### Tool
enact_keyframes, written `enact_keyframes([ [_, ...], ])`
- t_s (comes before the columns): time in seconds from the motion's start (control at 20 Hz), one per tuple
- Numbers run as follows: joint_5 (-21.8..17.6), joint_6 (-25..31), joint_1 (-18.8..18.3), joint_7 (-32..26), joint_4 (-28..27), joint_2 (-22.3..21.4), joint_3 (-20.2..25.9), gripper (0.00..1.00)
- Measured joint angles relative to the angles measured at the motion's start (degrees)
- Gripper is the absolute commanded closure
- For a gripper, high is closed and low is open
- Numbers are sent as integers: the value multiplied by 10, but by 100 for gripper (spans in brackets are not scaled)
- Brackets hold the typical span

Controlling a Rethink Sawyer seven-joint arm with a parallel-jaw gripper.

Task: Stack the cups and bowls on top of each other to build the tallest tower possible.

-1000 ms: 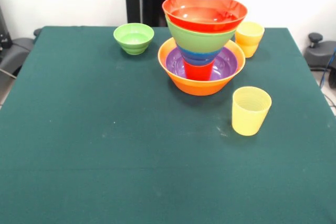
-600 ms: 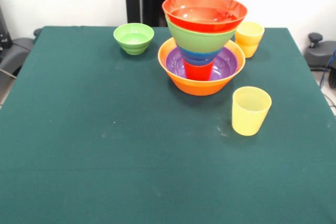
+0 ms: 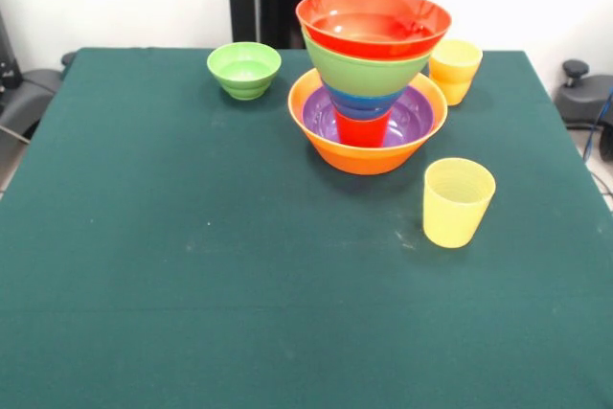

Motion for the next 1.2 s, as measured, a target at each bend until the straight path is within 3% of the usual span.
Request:
enact_keyframes([
  [1.2,0,-57,7,0,55,14,-5,100],
])
